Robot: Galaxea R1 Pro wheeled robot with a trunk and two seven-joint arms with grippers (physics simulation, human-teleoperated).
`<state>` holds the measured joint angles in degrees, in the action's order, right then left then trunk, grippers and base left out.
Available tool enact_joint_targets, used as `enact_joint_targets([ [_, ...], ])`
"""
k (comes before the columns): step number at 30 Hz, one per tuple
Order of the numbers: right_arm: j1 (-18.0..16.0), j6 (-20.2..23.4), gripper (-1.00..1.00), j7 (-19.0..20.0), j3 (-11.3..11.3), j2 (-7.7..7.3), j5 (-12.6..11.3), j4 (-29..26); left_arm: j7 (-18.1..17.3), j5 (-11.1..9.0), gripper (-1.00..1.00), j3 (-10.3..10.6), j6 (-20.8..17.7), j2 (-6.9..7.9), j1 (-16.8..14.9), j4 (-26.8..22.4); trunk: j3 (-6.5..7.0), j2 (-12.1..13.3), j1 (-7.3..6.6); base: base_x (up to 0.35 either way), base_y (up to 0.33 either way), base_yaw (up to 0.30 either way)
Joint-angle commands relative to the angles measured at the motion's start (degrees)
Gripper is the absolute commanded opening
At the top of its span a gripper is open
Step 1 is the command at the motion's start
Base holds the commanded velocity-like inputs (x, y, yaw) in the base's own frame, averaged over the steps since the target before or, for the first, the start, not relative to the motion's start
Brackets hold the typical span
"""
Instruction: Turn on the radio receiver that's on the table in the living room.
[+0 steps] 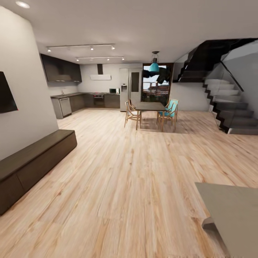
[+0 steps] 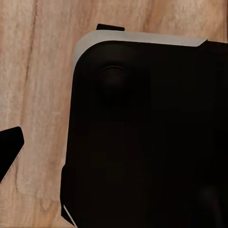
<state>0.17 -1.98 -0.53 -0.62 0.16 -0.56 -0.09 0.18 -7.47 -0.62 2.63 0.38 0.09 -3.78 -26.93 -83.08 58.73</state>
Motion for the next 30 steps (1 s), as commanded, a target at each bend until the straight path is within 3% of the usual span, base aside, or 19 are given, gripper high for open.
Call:
enact_joint_targets([
  [1,0.0,0.0,1.00,0.0,0.0,0.00,0.0,0.0,0.0,0.0,1.00,0.0,0.0,-0.01,0.0,0.0,0.00,0.0,0.00,0.004,0.000,-0.280],
  [30,0.0,0.0,1.00,0.0,0.1,0.02,0.0,0.0,0.0,0.0,1.00,0.0,0.0,-0.03,0.0,0.0,0.00,0.0,0.00,0.000,0.000,-0.286],
])
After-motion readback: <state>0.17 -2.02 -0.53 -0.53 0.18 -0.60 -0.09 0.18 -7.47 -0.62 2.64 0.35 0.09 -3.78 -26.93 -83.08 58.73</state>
